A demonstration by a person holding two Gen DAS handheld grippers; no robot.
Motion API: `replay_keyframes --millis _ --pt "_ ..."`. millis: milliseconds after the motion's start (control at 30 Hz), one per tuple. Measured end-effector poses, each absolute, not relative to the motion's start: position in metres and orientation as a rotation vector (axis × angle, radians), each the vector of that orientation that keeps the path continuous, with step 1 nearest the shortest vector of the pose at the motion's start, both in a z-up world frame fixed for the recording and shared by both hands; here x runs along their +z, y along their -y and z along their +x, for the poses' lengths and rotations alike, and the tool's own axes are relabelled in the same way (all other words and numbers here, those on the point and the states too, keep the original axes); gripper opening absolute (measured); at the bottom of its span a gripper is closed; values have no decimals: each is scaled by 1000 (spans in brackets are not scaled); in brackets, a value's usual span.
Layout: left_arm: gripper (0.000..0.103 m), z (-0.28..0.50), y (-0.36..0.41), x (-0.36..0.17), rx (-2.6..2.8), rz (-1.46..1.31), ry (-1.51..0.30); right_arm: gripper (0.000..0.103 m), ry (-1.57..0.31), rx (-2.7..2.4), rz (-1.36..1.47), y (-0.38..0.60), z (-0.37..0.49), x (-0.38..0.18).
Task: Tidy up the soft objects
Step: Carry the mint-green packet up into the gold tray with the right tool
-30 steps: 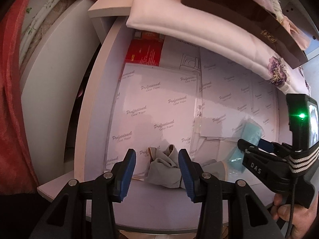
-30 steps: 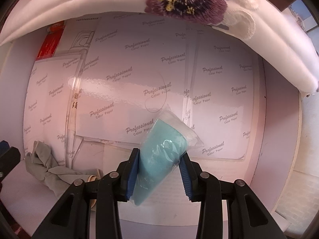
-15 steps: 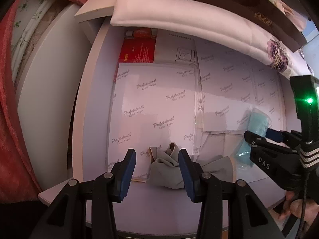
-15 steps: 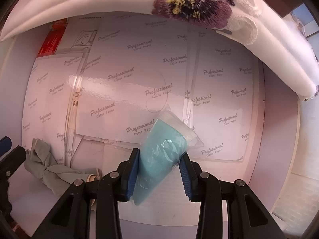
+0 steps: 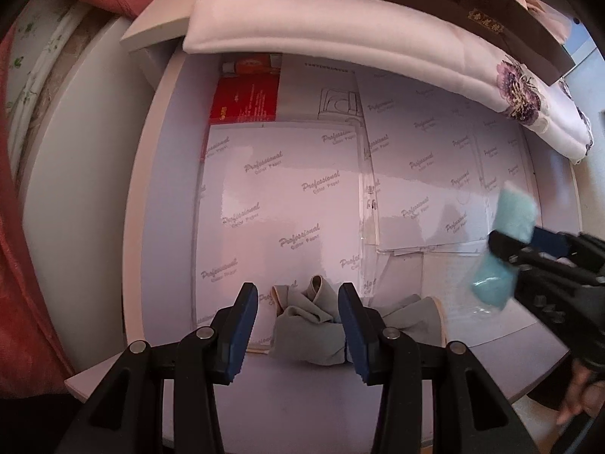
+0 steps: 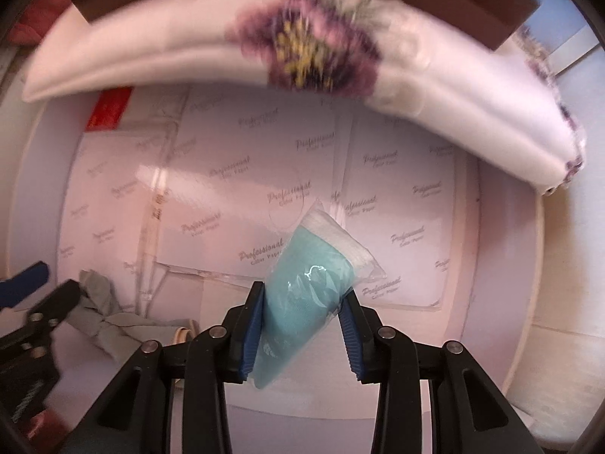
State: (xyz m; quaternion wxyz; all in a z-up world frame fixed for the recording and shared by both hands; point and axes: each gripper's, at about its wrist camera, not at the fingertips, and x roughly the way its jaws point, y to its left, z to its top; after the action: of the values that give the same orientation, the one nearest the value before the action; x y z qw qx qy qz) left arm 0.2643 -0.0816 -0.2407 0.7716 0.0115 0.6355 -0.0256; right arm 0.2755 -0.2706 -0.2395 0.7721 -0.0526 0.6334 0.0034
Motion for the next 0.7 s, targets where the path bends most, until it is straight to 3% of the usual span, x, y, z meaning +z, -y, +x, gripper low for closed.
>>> replay_keyframes --millis 500,700 --pt "45 269 87 -243 -77 -3 -1377 38 -1025 60 46 295 285 -76" --pt "45 272 83 -240 -74 -29 -1377 38 -937 45 117 297 314 -42"
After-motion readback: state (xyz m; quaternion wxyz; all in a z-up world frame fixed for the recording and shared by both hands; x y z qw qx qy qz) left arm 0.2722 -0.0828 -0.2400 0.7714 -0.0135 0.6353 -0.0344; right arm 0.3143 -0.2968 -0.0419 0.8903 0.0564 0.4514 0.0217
